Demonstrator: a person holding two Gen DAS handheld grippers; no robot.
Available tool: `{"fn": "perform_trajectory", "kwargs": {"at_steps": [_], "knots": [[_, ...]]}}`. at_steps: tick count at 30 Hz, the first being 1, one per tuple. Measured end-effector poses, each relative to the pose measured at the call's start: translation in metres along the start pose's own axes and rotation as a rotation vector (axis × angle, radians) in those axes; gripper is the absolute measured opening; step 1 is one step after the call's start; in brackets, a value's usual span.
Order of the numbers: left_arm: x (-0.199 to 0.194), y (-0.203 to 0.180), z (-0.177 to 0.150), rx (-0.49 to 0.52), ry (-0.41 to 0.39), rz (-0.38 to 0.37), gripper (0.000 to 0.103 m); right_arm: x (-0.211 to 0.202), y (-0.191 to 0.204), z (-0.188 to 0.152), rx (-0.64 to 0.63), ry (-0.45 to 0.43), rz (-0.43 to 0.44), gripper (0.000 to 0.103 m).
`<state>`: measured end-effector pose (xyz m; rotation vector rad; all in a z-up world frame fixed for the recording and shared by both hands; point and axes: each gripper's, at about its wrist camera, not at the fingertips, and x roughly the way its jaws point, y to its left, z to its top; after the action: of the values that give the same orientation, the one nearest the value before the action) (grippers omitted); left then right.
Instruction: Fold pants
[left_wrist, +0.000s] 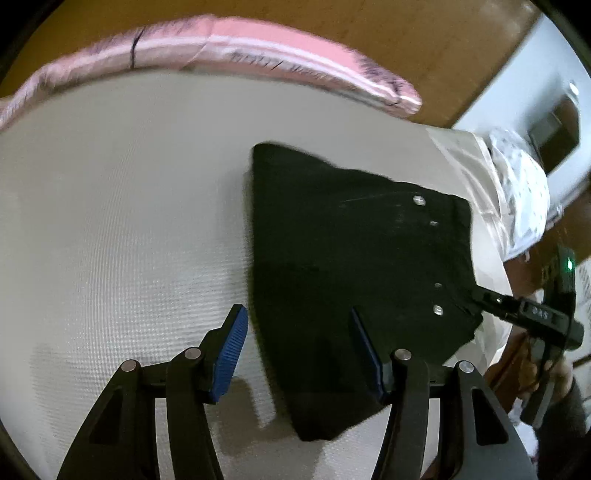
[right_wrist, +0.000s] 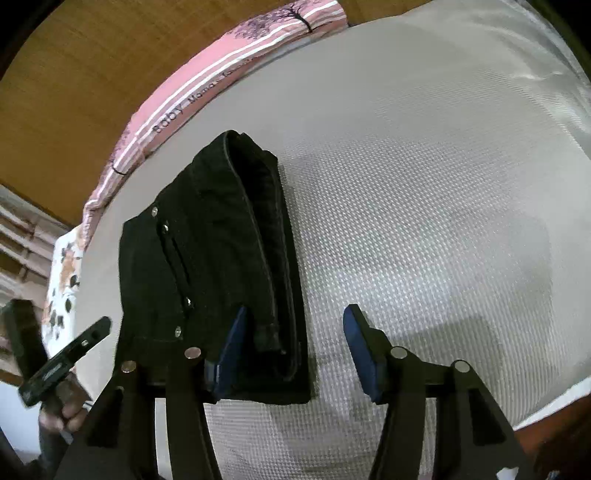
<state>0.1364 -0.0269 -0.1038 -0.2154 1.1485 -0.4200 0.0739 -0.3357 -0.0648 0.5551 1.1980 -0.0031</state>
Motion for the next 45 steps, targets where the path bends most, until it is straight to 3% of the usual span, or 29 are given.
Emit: {"fn": "perform_trajectory", "kwargs": {"at_steps": [9,22,27,31,34,38,42,45], "knots": [[0.027,0.018,0.000,-0.126,0.134,-0.153,0.057,0.018,-0.019,0.018,0.021,0.066,0.172,0.056],[0.042,0.037,0.019,-0.230,0.165,-0.349,0.058,0.050,-0.017,0.049,-0.001,0.151,0.413,0.058],[0.049,0.031,0.031,-0.180,0.135,-0.368,0.060,0.062,-0.007,0.058,-0.027,0.186,0.463,0.058],[0.046,0.026,0.029,-0.153,0.105,-0.343,0.060,0.066,-0.008,0.056,0.013,0.160,0.459,0.044],[0.043,0.019,0.027,-0.108,0.085,-0.258,0.041,0.059,-0.007,0.047,0.033,0.125,0.434,0.035],[0.036,0.015,0.026,-0.112,0.071,-0.226,0.025,0.049,0.004,0.041,0.057,0.072,0.398,0.028],[0.025,0.005,0.027,-0.078,0.046,-0.193,0.020,0.037,0.021,0.040,0.074,0.046,0.359,0.026],[0.015,0.010,0.026,-0.106,0.038,-0.218,0.018,0.029,0.038,0.040,0.073,0.036,0.331,0.025]]}}
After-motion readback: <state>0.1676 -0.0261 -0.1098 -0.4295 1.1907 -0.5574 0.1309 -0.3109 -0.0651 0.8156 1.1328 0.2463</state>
